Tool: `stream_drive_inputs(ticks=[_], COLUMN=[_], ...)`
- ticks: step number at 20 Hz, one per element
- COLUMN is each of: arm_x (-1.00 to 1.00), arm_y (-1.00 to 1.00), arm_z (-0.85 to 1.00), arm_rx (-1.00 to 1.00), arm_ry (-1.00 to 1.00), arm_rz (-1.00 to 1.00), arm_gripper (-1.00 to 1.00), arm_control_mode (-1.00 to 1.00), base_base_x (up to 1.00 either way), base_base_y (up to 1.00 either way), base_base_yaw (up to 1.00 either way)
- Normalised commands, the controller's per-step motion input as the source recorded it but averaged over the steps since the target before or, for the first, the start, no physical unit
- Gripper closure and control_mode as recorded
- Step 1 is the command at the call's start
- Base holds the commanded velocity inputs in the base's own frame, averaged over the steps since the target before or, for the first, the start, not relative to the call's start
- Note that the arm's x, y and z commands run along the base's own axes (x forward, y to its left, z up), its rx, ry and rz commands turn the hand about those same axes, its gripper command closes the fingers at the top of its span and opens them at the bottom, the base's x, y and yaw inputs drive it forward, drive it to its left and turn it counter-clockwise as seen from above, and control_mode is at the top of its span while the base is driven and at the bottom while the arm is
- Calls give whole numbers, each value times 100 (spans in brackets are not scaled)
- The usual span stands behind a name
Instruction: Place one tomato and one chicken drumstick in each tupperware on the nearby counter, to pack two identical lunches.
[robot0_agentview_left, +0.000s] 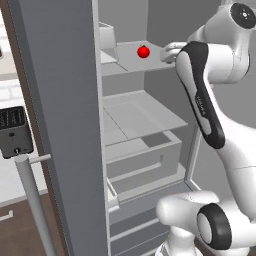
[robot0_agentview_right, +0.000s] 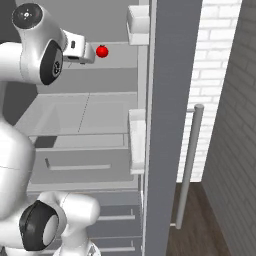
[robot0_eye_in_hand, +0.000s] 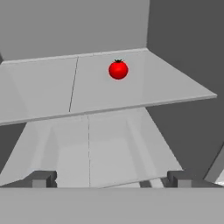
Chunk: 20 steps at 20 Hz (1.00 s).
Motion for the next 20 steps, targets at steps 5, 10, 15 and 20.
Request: stream_drive_inputs(ticks=[5,10,15,20], arm_x=[100,97,82,64], arm_y=[1,5,6,3], arm_z=[0,0,-5,-13], arm_rx=[0,0,0,0], arm_ry=[0,4,13,7], arm_rz=[-6,-5,-1,0], arm_gripper=[-100,-100,-100,-100], arm_control_mode=[-100,-100,-100,-100], base_base_x=[0,0,0,0], base_base_y=[0,0,0,0], base_base_yaw=[0,0,0,0])
